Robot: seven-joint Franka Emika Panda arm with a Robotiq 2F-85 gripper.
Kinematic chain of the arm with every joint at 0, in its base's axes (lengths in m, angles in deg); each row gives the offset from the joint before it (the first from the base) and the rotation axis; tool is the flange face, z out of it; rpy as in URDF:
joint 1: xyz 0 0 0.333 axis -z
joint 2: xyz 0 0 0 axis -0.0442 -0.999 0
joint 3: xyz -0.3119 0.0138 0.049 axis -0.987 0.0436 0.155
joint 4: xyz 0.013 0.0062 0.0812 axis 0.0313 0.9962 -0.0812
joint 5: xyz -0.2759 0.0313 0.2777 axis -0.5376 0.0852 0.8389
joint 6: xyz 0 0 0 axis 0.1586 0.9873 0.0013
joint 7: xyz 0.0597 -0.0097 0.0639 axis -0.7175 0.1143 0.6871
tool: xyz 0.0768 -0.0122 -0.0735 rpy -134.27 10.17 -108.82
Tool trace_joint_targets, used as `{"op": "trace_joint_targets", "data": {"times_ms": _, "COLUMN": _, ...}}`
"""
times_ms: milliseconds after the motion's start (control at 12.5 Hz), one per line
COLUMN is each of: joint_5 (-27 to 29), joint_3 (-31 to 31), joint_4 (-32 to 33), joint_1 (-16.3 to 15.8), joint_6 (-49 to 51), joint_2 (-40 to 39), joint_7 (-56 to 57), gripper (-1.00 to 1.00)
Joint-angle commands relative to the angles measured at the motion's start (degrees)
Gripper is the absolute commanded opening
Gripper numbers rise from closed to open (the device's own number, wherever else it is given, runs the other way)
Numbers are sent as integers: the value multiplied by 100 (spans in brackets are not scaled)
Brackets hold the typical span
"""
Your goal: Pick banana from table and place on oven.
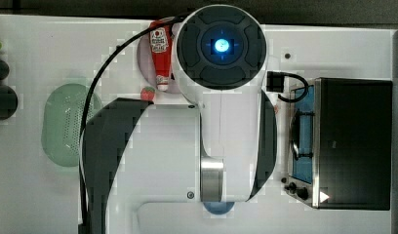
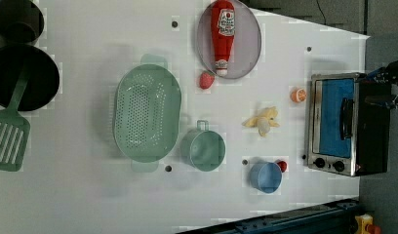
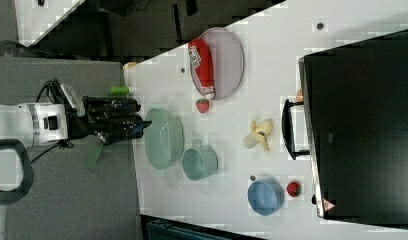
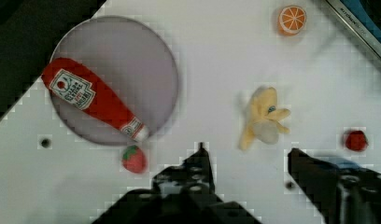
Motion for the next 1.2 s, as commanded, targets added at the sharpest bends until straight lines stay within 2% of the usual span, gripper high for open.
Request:
{"op": "trace_joint_targets", "data": {"times_ms": 80, "joint_5": 49, "joint_3": -66, "joint_4": 1306, "joint_1": 210, "joint_6": 934, "joint_2": 2502, "joint_7": -140, "gripper": 59}}
{"op": "trace_joint_targets", "data": {"times_ms": 240, "joint_5": 49, "joint_3": -67, "joint_4": 1367, "joint_1": 210, "joint_6": 932, "joint_2": 2499, "joint_7": -140, "gripper": 99}}
{"op": "trace_joint_targets", "data": {"times_ms": 640, "joint_5": 49, "joint_3": -83, "joint_4": 1874, "joint_1": 213, "joint_6": 378, "joint_2": 2247, "joint_7": -140, "gripper": 100}}
{"op": "trace_joint_targets", "data": {"times_ms": 1200, "joint_5": 48, "joint_3": -204, "joint_4": 2972, "joint_1": 223, "joint_6": -1973, "joint_2": 874, "joint_7": -140, "gripper": 100}}
